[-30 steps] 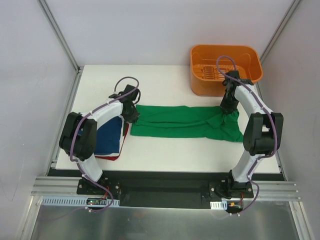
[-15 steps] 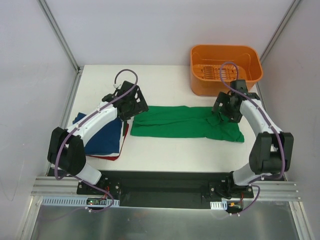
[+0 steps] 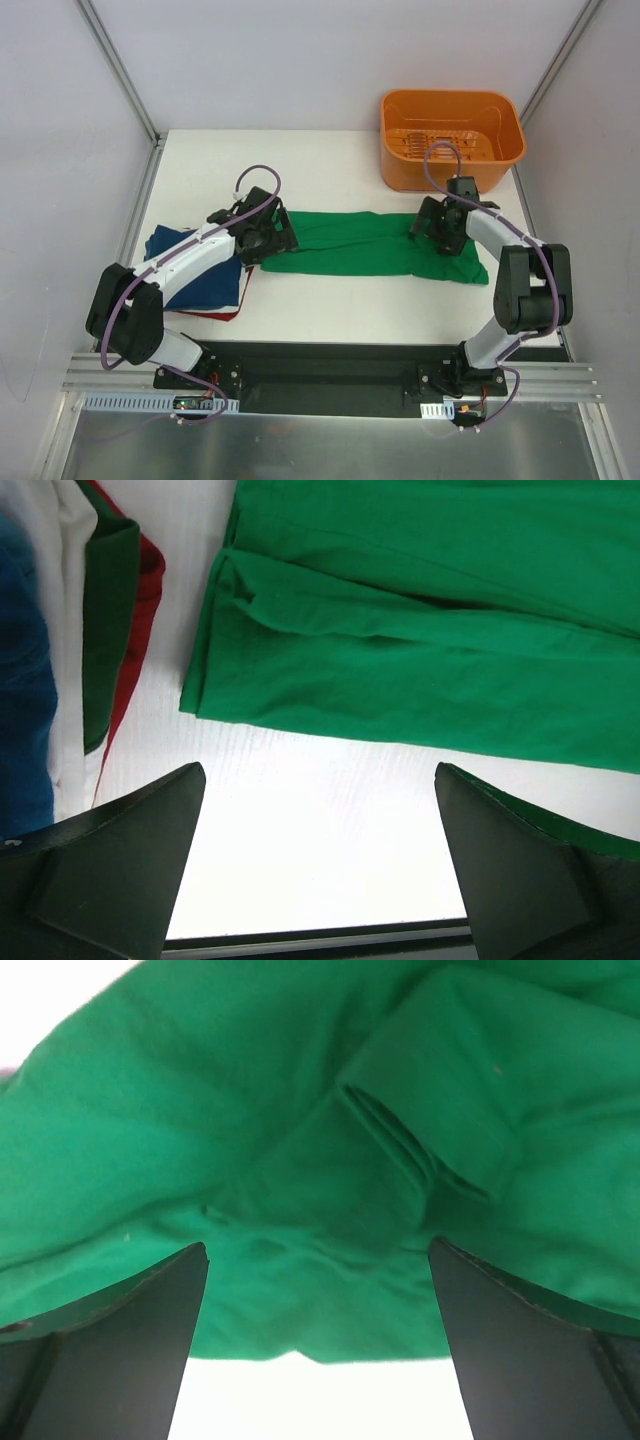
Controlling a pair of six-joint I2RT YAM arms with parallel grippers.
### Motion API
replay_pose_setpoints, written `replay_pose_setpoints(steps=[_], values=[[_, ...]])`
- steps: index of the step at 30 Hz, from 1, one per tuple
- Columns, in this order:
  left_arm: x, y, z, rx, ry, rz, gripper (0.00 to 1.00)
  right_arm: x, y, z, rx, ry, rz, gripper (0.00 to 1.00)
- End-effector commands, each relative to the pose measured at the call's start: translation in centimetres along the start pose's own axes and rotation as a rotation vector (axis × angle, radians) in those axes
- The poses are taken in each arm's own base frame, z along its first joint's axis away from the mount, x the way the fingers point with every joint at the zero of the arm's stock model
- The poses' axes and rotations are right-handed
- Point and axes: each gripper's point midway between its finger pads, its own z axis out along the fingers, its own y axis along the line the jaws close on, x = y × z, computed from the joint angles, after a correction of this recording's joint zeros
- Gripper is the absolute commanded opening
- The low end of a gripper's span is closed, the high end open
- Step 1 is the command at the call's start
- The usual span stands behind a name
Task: Fold and stack the t-shirts
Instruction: Fold the other side of the tshirt into a rectangle
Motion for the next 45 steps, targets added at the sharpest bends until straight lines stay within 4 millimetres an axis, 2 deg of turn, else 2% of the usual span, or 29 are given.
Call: replay_pose_setpoints(steps=[1, 7, 8, 11, 12, 15, 18, 21, 23, 25, 26, 27, 28, 29, 30, 33, 36, 39, 44, 45], values=[[-0.1, -0.5, -0.8, 0.041, -0.022, 0.002, 0.99, -2.8, 2.9, 0.8, -0.057, -0.065, -0.013, 0.97], [0.0, -0.3, -0.3, 0.021, -0.016, 0.020, 0.99, -3.4, 5.4, 2.5, -0.067, -0.069, -0.017, 0.97], [0.0, -0.3, -0.3, 0.024, -0.014, 0.023, 0.99, -4.4, 6.3, 2.3, -0.080, -0.090, -0.022, 0.97], [0.1, -0.4, -0.3, 0.030, -0.007, 0.029, 0.99, -5.1, 7.3, 2.9, -0.058, -0.105, -0.049, 0.97], [0.1, -0.5, -0.4, 0.033, -0.008, 0.029, 0.99, -5.9, 8.3, 2.7, -0.058, -0.132, -0.063, 0.97], [0.0, -0.5, -0.6, 0.040, -0.011, 0.041, 0.99, -7.7, 8.7, 3.4, -0.015, -0.208, -0.081, 0.97], [-0.5, -0.5, -1.0, 0.042, -0.033, 0.057, 0.99, -9.3, 9.1, 2.9, 0.009, -0.259, -0.134, 0.97], [-0.9, -0.6, -1.8, 0.053, -0.058, 0.072, 0.99, -9.9, 8.5, 0.9, 0.057, -0.275, -0.193, 0.97], [-1.2, -0.7, -2.1, 0.061, -0.072, 0.069, 0.99, -9.3, 7.5, 0.1, 0.090, -0.279, -0.221, 0.97], [-1.3, -0.9, -2.2, 0.067, -0.072, 0.068, 0.99, -9.2, 7.0, -1.9, 0.093, -0.317, -0.230, 0.97], [-1.5, -1.3, -2.4, 0.076, -0.074, 0.067, 0.99, -7.9, 6.0, -1.7, 0.111, -0.294, -0.240, 0.97], [-1.4, -1.5, -2.4, 0.087, -0.064, 0.068, 0.99, -7.8, 5.9, -2.9, 0.096, -0.318, -0.240, 0.97], [-1.3, -1.7, -2.2, 0.089, -0.055, 0.069, 0.99, -7.2, 5.7, -3.1, 0.091, -0.312, -0.243, 0.97], [-1.5, -2.1, -2.2, 0.097, -0.053, 0.067, 0.99, -5.6, 4.7, -2.6, 0.101, -0.274, -0.250, 0.97], [-1.5, -2.3, -2.1, 0.099, -0.047, 0.068, 0.99, -4.9, 4.8, -3.0, 0.074, -0.265, -0.252, 0.97], [-1.4, -2.6, -1.5, 0.096, -0.025, 0.068, 0.99, -2.5, 3.8, -1.8, 0.052, -0.218, -0.262, 0.97], [-1.2, -2.6, -1.0, 0.091, -0.007, 0.068, 0.99, -1.6, 3.2, -0.7, 0.074, -0.173, -0.276, 0.97], [-1.2, -2.5, -0.5, 0.080, -0.005, 0.071, 0.99, -1.8, 3.2, 0.3, 0.082, -0.158, -0.294, 0.97], [-0.9, -2.2, 1.5, 0.043, 0.023, 0.086, 0.99, -2.8, 3.0, 1.7, 0.117, -0.144, -0.283, 0.97], [-0.8, -2.4, 1.7, 0.046, 0.030, 0.089, 0.99, -3.0, 2.5, 2.2, 0.144, -0.138, -0.282, 0.97]])
